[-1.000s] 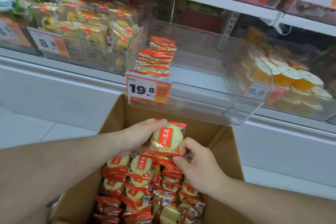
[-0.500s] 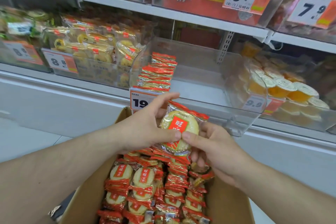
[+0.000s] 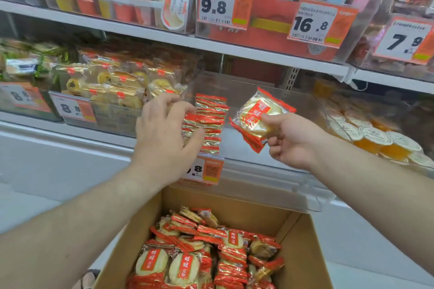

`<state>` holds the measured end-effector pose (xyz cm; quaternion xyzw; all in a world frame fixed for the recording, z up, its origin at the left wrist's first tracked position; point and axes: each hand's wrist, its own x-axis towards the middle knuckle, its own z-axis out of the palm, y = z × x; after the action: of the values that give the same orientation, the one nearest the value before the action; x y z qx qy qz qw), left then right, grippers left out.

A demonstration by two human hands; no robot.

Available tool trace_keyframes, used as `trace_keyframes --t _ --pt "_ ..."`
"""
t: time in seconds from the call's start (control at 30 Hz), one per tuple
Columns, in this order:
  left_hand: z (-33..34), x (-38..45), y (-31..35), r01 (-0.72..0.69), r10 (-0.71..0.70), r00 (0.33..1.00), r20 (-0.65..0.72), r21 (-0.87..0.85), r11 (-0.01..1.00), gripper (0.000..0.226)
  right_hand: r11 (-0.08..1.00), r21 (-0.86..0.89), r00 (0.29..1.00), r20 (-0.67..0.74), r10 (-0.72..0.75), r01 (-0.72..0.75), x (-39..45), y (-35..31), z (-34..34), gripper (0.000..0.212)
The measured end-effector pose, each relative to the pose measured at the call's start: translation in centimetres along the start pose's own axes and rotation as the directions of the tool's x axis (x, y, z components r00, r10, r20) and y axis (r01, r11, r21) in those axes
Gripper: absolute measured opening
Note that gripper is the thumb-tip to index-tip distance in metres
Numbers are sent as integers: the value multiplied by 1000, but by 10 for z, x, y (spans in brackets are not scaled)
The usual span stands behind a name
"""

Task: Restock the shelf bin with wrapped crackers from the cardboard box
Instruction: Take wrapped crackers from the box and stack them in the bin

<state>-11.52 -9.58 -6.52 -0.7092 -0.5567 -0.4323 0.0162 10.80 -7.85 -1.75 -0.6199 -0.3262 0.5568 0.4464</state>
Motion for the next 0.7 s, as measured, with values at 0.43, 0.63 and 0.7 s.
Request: trace_keyframes --t 0.43,0.63,0.7 --pt "27 0 -4 100 -97 994 47 -67 993 39 872 -489 974 -181 -138 32 172 -8 20 31" --pt "26 0 -5 111 -110 994 13 -132 985 35 847 -530 928 -293 -232 44 183 2 27 41" --pt "27 -1 -4 111 -110 994 13 -124 986 36 838 -544 897 -357 -260 27 182 5 31 46"
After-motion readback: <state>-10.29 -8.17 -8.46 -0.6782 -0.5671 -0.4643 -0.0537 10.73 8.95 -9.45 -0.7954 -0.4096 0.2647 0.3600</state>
